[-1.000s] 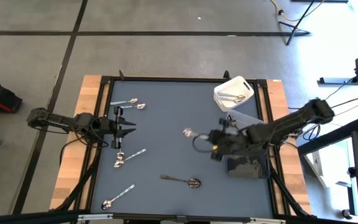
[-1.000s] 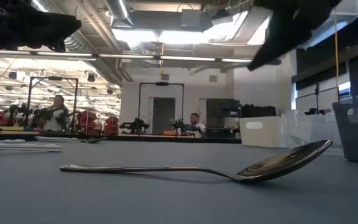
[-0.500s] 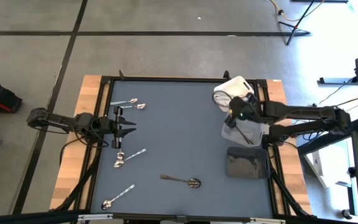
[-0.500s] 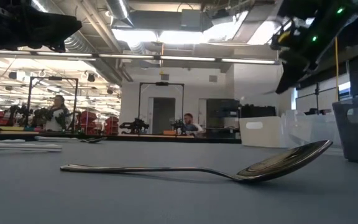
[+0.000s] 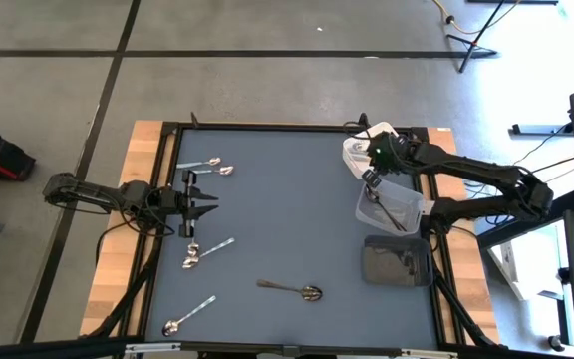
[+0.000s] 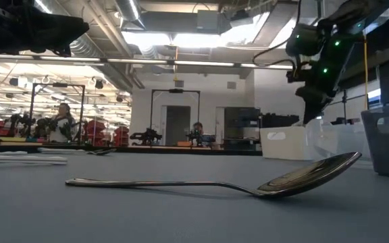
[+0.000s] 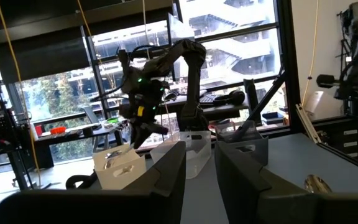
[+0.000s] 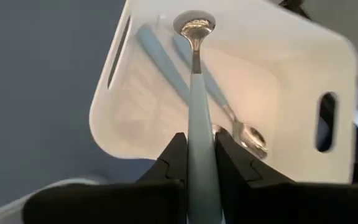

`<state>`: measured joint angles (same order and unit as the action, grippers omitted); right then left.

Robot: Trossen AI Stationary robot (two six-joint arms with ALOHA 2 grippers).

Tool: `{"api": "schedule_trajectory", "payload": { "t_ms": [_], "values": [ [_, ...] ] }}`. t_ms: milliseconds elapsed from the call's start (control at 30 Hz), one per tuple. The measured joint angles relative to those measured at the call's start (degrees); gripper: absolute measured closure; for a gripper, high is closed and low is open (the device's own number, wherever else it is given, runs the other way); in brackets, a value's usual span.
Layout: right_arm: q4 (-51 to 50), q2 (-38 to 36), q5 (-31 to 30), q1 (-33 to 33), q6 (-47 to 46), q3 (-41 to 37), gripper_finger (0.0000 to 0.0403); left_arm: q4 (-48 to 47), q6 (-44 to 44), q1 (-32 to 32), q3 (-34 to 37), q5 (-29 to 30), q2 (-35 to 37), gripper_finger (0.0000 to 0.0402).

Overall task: Sort silverware by color (type)
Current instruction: Put the bottom light blue spoon into the white bin, then put the black spoon into the transparent bin

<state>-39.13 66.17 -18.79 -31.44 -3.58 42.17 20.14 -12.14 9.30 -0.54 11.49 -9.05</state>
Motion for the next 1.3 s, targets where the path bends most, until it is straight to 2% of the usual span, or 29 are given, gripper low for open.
{"api": "schedule_trajectory", "payload": {
  "t_ms": [133,300,433,567,633,700,833,1033,1300],
  "values": [
    [3.8,2.6,3.0,-2.8,3.8,0.0,0.0365,0.0,0.0,0.0,0.0,0.0,0.0,0.0321],
    [8.9,5.3,1.2,-5.0,6.4,0.0,0.0354,0.0,0.0,0.0,0.0,0.0,0.0,0.0321],
    [11.3,6.4,-0.6,-6.7,7.8,0.0,0.0312,0.0,0.0,0.0,0.0,0.0,0.0,0.0321],
    [9.3,6.4,-2.7,-6.9,9.9,1.0,0.0261,0.0,0.0,0.0,0.0,0.0,0.0,0.0321],
    [6.5,5.6,-1.9,-6.8,9.4,2.5,0.0243,0.0,0.1,0.0,0.0,0.0,0.0,0.0321],
    [5.7,4.1,2.1,-5.5,7.7,3.7,0.0232,-0.2,0.3,0.0,0.0,-0.5,0.0,0.0321],
    [11.0,0.9,8.2,3.1,5.5,3.8,0.0227,-1.7,1.7,0.0,0.0,-3.3,-0.2,0.0321],
    [24.3,0.9,6.8,21.2,5.0,3.8,0.0226,-1.3,4.1,0.0,0.0,-5.2,-3.2,0.0321],
    [40.4,8.5,5.4,39.7,3.8,3.8,0.0226,-0.2,8.8,2.0,0.0,-5.2,-10.4,0.0321]
  ]
}}
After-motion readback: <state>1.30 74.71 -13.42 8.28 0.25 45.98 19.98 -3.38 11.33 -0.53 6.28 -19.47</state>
